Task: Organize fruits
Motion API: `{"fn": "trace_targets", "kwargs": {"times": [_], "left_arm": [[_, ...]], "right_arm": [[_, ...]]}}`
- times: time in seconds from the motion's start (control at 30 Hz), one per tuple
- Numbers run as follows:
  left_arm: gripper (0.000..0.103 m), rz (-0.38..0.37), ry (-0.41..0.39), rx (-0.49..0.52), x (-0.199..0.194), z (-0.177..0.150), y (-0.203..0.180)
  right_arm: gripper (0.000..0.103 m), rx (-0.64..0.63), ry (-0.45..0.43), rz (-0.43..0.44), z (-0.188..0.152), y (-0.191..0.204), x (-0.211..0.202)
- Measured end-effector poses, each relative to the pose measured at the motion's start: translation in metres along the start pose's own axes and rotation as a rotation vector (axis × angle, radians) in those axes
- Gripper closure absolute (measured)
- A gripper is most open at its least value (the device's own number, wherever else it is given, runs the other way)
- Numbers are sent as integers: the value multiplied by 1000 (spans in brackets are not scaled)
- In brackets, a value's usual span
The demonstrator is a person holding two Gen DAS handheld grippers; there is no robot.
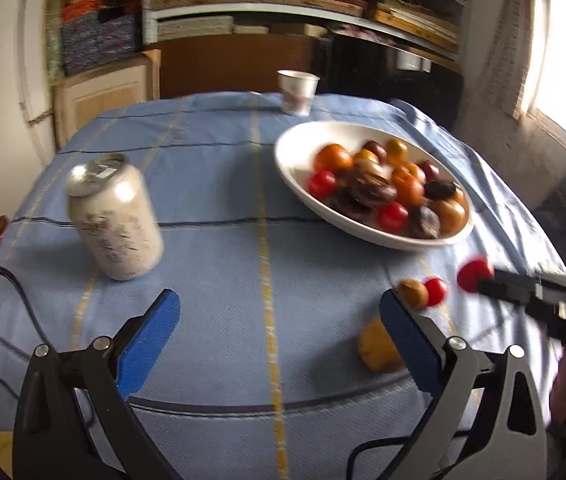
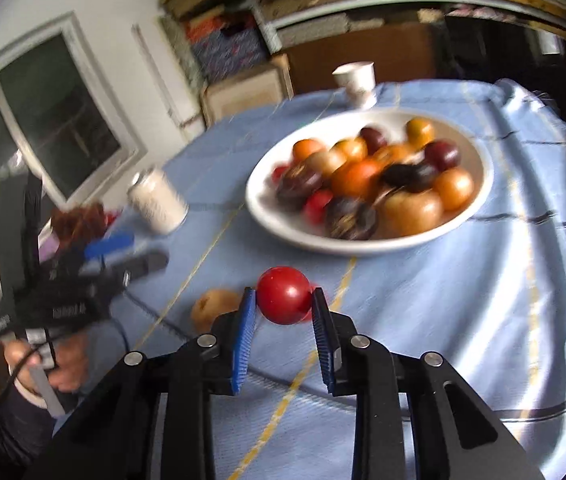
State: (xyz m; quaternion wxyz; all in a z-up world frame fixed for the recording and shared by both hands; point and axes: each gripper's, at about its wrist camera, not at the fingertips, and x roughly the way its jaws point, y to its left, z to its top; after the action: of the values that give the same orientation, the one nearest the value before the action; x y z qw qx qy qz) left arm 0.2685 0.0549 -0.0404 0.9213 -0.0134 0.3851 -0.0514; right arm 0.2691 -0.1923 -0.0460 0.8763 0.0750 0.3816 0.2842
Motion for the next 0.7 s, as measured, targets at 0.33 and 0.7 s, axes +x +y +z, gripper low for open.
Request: {"fn": "trace_targets", "kwargs": {"times": [0.33,0.7], "left_arm": [[5,-183,67,199,9,-18,-49],[27,-225,134,228,28,-27,-59]], "right_arm": [[74,86,-8,24,1,-22,-7],[74,72,10,28,-2,-16,-5]]}}
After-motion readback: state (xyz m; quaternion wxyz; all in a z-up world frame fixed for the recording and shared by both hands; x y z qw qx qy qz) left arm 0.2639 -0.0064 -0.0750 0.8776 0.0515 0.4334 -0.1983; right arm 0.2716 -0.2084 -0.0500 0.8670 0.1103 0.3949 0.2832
